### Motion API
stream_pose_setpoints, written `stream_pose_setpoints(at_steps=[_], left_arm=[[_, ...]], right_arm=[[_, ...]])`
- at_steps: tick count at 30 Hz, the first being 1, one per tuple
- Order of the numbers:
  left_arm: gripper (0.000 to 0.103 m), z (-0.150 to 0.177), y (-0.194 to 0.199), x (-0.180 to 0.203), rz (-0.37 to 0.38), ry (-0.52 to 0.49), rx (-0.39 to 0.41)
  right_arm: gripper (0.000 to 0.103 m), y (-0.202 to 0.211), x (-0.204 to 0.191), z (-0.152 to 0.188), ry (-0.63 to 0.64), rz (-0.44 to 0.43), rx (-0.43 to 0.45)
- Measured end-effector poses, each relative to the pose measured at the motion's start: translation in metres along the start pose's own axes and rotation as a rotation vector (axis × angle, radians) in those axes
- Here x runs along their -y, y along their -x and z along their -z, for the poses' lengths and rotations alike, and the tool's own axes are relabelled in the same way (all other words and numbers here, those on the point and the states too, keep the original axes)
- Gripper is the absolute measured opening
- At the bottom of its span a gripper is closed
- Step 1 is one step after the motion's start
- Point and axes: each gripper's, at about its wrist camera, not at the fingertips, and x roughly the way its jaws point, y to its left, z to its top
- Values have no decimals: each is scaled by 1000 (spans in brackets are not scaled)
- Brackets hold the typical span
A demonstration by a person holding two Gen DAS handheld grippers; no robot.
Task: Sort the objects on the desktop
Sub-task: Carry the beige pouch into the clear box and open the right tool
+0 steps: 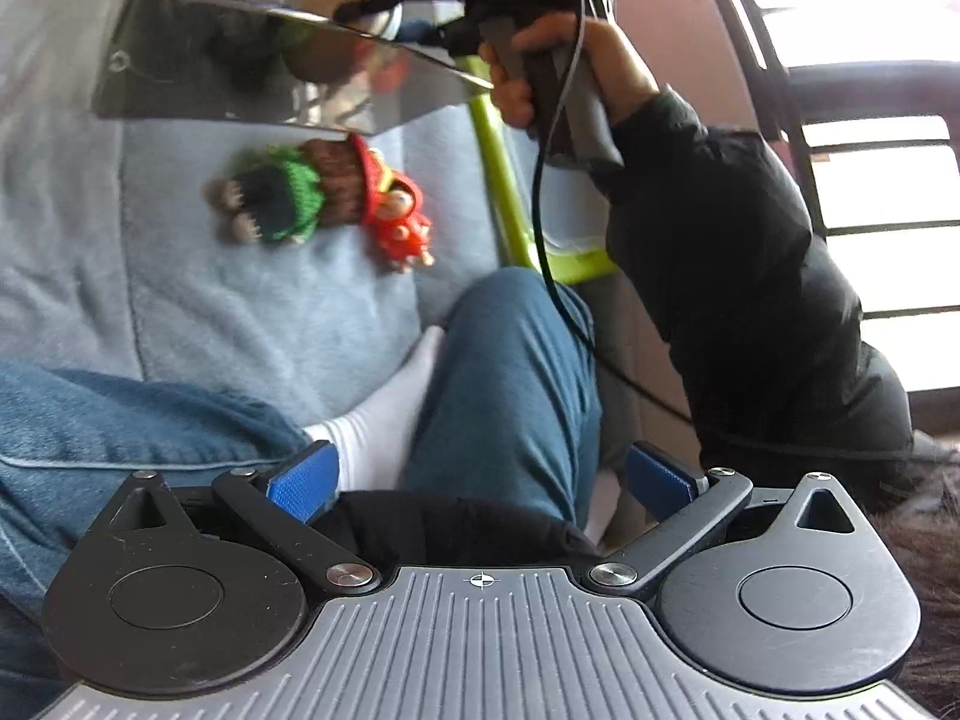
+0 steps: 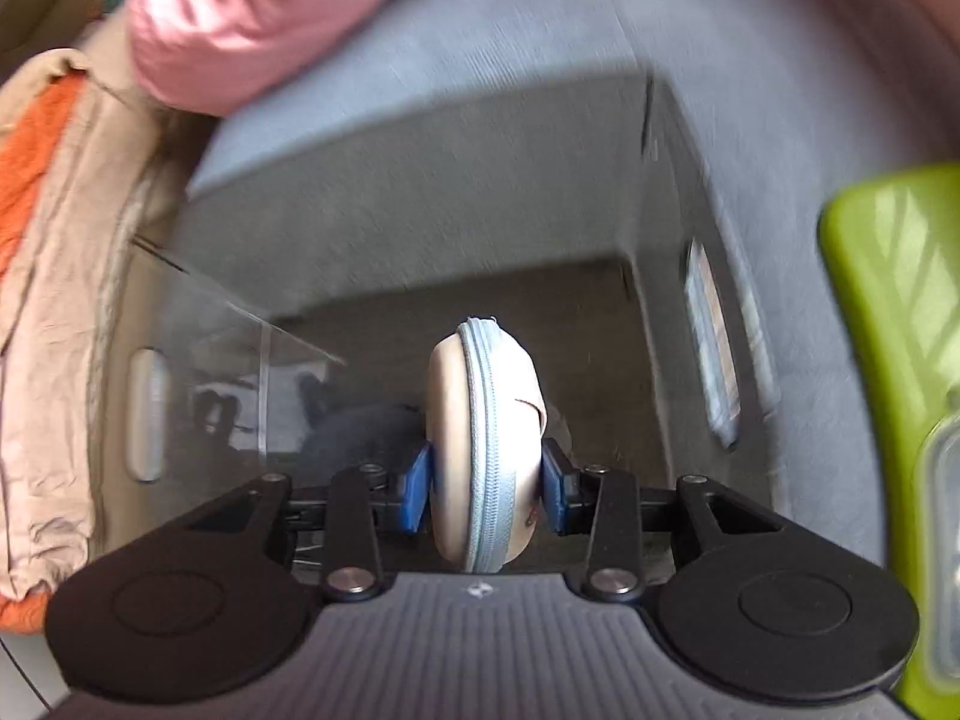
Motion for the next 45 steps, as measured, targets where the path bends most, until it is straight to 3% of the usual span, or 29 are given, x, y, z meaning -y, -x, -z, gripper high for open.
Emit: stream_pose_setpoints(at_steps=[4,7,10,12,13,15,18,20,23,24,26,28,30,33,34,37,38,42,45], left_arm=[[103,-6,-10,-2,-3,11,-26],[103,-10,-12,-5,-11,10,-35],[103,-25,0,-12,-33,6,16],[103,-46,20,-19,-35,-11,109],[103,-62,34,-24,-27,-27,178],[103,-99,65,-43,-8,-26,315],[103,-147,87,-81,13,68,397],[103,-174,85,-105,-11,159,389],[103,-206,70,-129,-154,234,332],[103,-212,65,-134,-169,257,320],[103,-222,55,-142,-75,288,308],[103,-228,48,-143,39,302,334],[103,-232,44,-139,54,306,363],[101,-236,35,-132,22,311,386],[99,-235,32,-130,-1,307,380],[71,-230,28,-123,-118,262,362],[67,-225,28,-121,-139,242,358],[68,-192,32,-118,-77,246,342],[78,-165,28,-107,-65,220,321]], right_arm=[[44,-14,4,6,7,-24,-60],[54,13,1,13,77,-62,23],[71,63,14,23,119,-35,263],[75,86,26,29,121,25,410],[75,87,37,28,115,18,419],[69,83,60,24,103,-39,396],[58,75,91,20,15,-191,328],[58,68,110,19,-49,-260,316],[58,53,129,12,-89,-337,288],[58,48,132,9,-95,-359,275],[58,38,138,2,-106,-399,250],[58,29,141,-3,-125,-443,224],[54,21,143,-6,-144,-478,206],[40,15,142,-8,-167,-498,210],[25,14,142,-8,-171,-510,205],[19,15,140,-2,-174,-503,200],[19,17,138,2,-171,-488,200],[19,29,132,21,-149,-439,193],[19,42,130,45,-131,-414,183]])
